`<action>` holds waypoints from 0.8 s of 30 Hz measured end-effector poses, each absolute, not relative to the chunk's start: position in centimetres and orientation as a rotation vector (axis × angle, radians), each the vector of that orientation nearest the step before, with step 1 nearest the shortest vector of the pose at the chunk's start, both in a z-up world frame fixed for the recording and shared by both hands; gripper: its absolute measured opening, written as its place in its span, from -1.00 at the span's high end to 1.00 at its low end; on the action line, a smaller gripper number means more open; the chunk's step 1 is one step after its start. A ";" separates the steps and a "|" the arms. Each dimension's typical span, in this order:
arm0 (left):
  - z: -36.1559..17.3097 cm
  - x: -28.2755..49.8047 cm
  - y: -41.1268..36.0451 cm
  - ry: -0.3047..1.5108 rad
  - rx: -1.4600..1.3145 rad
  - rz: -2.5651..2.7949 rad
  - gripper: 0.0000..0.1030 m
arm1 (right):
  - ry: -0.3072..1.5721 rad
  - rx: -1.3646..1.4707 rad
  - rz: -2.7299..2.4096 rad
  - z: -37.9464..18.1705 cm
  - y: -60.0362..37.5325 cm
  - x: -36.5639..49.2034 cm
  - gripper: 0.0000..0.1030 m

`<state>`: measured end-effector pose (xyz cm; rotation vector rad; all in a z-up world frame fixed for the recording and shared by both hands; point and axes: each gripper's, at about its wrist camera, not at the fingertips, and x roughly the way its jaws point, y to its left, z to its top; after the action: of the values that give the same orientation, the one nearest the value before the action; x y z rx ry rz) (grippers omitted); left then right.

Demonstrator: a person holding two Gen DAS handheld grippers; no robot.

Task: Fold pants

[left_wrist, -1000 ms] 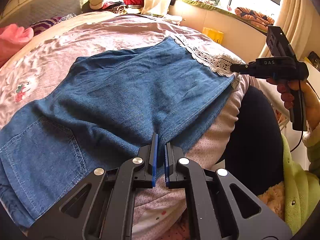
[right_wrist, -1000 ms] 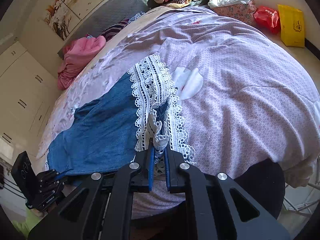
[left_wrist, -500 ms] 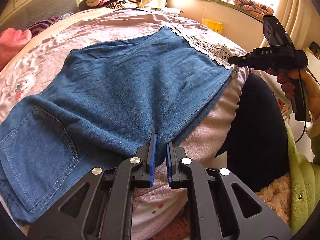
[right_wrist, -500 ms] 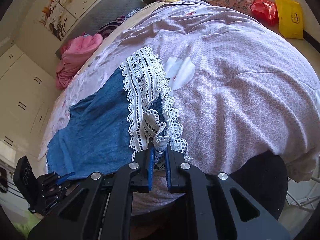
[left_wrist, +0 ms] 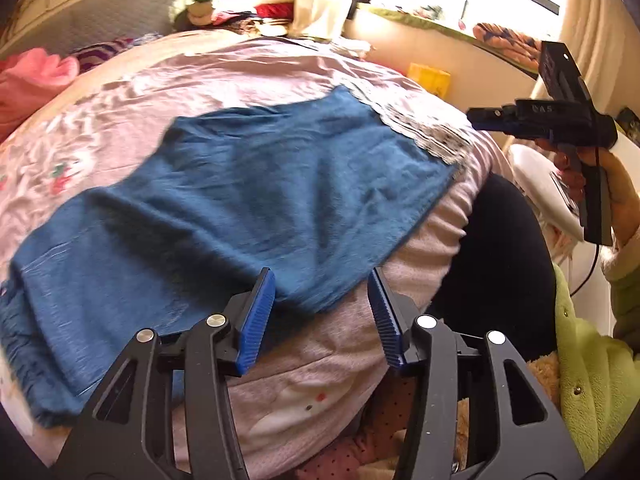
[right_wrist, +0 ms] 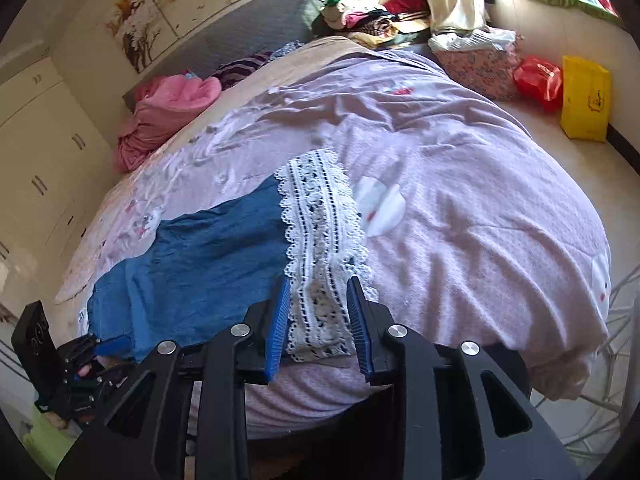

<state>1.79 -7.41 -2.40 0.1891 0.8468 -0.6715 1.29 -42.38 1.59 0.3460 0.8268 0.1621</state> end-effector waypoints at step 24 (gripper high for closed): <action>-3.1 4.1 9.5 0.895 -0.176 -0.103 0.69 | 0.925 0.213 0.222 -1.6 -38.3 4.2 0.16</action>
<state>4.07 9.46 -3.05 -0.1756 0.8953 -0.1029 4.19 -38.31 -1.60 0.2132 0.9252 0.2217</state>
